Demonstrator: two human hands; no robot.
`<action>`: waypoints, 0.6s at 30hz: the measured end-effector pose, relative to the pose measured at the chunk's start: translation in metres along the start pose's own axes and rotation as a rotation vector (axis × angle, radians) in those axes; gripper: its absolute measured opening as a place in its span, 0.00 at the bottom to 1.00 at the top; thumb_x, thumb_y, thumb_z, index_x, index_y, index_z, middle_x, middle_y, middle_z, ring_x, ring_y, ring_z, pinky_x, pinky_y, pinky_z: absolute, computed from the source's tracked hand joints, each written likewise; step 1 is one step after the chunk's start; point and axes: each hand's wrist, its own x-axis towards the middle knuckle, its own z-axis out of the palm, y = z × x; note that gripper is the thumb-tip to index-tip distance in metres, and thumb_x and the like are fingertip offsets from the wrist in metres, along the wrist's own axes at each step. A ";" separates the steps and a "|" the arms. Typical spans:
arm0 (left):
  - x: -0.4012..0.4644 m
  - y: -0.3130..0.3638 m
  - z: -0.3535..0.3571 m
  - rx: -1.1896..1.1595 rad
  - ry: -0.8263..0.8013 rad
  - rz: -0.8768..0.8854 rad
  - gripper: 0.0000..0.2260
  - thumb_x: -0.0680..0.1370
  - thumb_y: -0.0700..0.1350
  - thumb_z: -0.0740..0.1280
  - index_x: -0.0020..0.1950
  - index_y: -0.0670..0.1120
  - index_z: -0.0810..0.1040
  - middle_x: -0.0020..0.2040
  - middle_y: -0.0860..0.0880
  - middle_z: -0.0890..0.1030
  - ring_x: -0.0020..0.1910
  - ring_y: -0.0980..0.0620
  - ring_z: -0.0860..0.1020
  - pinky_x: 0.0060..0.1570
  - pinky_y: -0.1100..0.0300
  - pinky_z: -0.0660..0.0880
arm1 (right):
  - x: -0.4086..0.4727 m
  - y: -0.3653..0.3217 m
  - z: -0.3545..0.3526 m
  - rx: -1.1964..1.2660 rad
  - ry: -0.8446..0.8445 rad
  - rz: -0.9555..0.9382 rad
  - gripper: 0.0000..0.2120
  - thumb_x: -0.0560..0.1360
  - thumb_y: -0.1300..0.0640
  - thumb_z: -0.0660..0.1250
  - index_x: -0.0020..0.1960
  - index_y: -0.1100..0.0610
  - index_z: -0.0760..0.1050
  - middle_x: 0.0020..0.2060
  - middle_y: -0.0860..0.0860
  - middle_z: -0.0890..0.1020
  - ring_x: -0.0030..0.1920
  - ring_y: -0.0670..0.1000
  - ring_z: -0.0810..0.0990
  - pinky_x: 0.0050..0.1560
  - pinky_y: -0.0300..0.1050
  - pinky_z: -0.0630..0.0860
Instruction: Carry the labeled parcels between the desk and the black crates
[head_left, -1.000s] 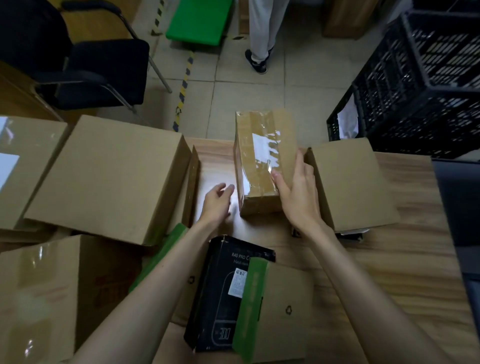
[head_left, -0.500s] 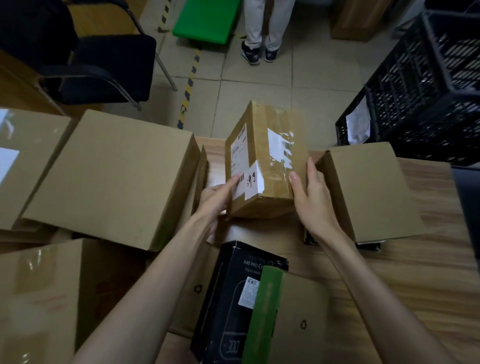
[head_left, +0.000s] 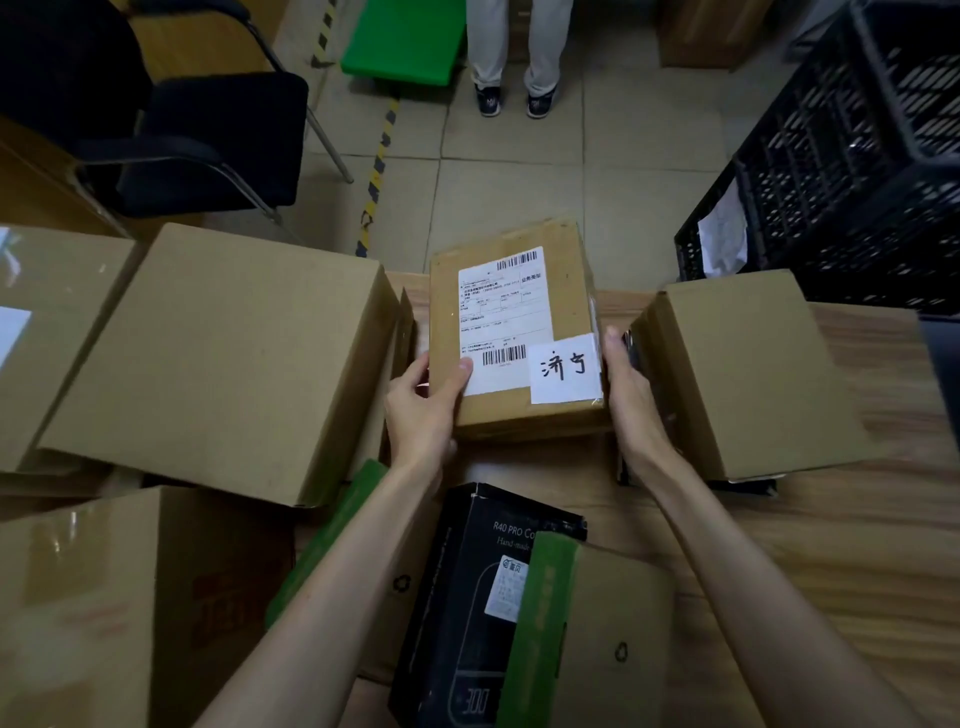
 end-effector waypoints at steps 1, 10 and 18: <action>0.001 -0.003 -0.001 -0.007 -0.015 0.014 0.23 0.76 0.49 0.76 0.71 0.53 0.76 0.49 0.60 0.82 0.44 0.62 0.82 0.42 0.63 0.80 | -0.001 0.002 0.002 -0.001 -0.028 -0.005 0.37 0.77 0.29 0.55 0.78 0.49 0.65 0.74 0.47 0.71 0.74 0.46 0.68 0.75 0.50 0.60; -0.003 -0.007 -0.004 0.004 -0.094 0.041 0.29 0.77 0.48 0.75 0.76 0.49 0.72 0.62 0.54 0.83 0.62 0.56 0.81 0.68 0.50 0.75 | 0.000 0.024 0.003 0.056 0.030 -0.006 0.26 0.84 0.46 0.57 0.78 0.58 0.64 0.73 0.48 0.70 0.74 0.47 0.66 0.77 0.45 0.57; -0.043 0.051 -0.003 -0.015 -0.112 0.213 0.18 0.82 0.48 0.69 0.72 0.49 0.77 0.60 0.55 0.84 0.61 0.57 0.81 0.65 0.53 0.77 | -0.027 -0.032 -0.004 0.098 0.100 -0.192 0.33 0.79 0.37 0.55 0.74 0.58 0.69 0.69 0.54 0.76 0.71 0.53 0.73 0.75 0.58 0.64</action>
